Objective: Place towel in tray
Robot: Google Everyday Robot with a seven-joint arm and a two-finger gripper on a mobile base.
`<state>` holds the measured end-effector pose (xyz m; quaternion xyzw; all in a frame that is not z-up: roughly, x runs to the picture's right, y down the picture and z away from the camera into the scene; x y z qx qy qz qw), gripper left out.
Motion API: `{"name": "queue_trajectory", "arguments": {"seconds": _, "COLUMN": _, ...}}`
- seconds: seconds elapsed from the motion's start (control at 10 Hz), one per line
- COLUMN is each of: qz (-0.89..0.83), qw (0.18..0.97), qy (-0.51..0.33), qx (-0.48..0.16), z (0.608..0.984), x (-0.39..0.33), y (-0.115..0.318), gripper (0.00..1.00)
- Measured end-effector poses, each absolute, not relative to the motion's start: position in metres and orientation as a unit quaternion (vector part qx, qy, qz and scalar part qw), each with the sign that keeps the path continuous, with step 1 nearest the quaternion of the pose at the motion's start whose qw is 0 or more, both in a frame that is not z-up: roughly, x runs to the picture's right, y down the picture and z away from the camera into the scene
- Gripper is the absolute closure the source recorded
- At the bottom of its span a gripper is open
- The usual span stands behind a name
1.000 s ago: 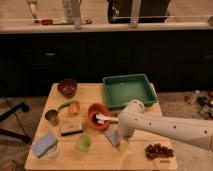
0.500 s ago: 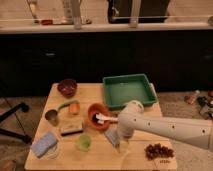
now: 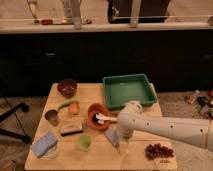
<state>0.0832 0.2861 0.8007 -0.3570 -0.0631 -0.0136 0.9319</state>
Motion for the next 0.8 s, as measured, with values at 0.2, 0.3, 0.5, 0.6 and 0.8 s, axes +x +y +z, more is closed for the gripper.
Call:
{"name": "queue_trajectory", "arguments": {"seconds": 0.2, "qz": -0.018, "qw": 0.931, "qy": -0.062, "qx": -0.360, "z": 0.8005, "x": 0.0823, "y": 0.2887, "gripper": 0.26}}
{"name": "queue_trajectory", "arguments": {"seconds": 0.3, "qz": -0.020, "qw": 0.930, "qy": -0.062, "qx": -0.361, "z": 0.8005, "x": 0.0817, "y": 0.2897, "gripper": 0.27}}
{"name": "queue_trajectory", "arguments": {"seconds": 0.5, "qz": -0.021, "qw": 0.930, "qy": -0.062, "qx": -0.363, "z": 0.8000, "x": 0.0816, "y": 0.2913, "gripper": 0.44}}
{"name": "queue_trajectory", "arguments": {"seconds": 0.6, "qz": -0.022, "qw": 0.929, "qy": -0.061, "qx": -0.364, "z": 0.7994, "x": 0.0818, "y": 0.2924, "gripper": 0.51}}
{"name": "queue_trajectory", "arguments": {"seconds": 0.8, "qz": -0.024, "qw": 0.928, "qy": -0.061, "qx": -0.367, "z": 0.7980, "x": 0.0822, "y": 0.2939, "gripper": 0.55}}
